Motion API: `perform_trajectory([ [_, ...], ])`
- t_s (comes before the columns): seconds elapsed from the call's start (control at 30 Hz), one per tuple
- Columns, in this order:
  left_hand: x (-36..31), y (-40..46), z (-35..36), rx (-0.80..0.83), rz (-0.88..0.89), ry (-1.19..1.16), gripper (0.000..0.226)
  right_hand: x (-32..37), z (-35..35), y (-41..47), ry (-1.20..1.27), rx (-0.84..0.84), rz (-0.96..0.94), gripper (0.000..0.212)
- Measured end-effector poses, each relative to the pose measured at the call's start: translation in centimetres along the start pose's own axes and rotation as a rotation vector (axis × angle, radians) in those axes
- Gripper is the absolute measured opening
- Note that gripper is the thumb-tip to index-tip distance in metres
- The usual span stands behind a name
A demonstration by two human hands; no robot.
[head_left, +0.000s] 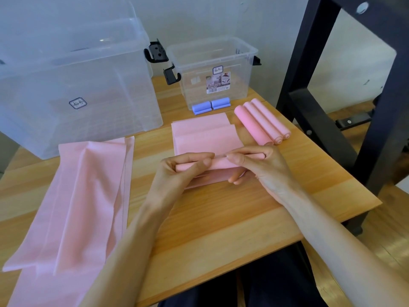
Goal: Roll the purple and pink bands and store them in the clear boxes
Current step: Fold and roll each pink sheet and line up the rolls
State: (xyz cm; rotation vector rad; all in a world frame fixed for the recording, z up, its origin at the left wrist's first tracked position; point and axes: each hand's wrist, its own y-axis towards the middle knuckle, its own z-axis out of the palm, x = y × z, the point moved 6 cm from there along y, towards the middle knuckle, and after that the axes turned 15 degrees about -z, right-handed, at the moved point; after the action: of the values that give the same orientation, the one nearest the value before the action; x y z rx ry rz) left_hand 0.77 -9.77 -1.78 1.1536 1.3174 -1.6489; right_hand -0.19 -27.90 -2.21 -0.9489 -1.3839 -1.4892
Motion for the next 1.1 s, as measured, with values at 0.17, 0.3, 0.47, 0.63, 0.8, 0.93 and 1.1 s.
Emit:
perform_trajectory([
  [0.17,-0.36,-0.05,-0.27,-0.089,0.076,0.013,0.012,0.07,0.13,-0.03,0.024,0.015,-0.017,0.024],
  [0.3,-0.16,0.01,-0.26,-0.080,0.055,0.019,0.017,0.10,0.04,-0.05,-0.014,0.029,-0.019,0.024],
  [0.47,-0.61,0.09,-0.38,-0.087,0.105,0.013,0.014,0.09,0.14,0.10,0.010,0.017,-0.021,0.027],
  [0.63,-0.39,0.09,-0.58,-0.088,0.080,0.026,0.011,-0.08,0.05,0.04,0.003,-0.001,-0.046,0.021],
  [0.8,-0.62,-0.09,-0.48,-0.047,0.053,0.071,0.018,-0.16,0.16,0.03,-0.033,0.021,-0.027,0.026],
  [0.93,-0.61,-0.03,-0.83,-0.098,0.082,0.083,0.007,-0.16,0.44,-0.01,-0.039,0.061,-0.017,0.030],
  [1.1,-0.59,-0.20,-0.52,-0.065,0.068,0.079,0.014,0.06,0.43,-0.16,-0.058,0.054,-0.033,0.022],
])
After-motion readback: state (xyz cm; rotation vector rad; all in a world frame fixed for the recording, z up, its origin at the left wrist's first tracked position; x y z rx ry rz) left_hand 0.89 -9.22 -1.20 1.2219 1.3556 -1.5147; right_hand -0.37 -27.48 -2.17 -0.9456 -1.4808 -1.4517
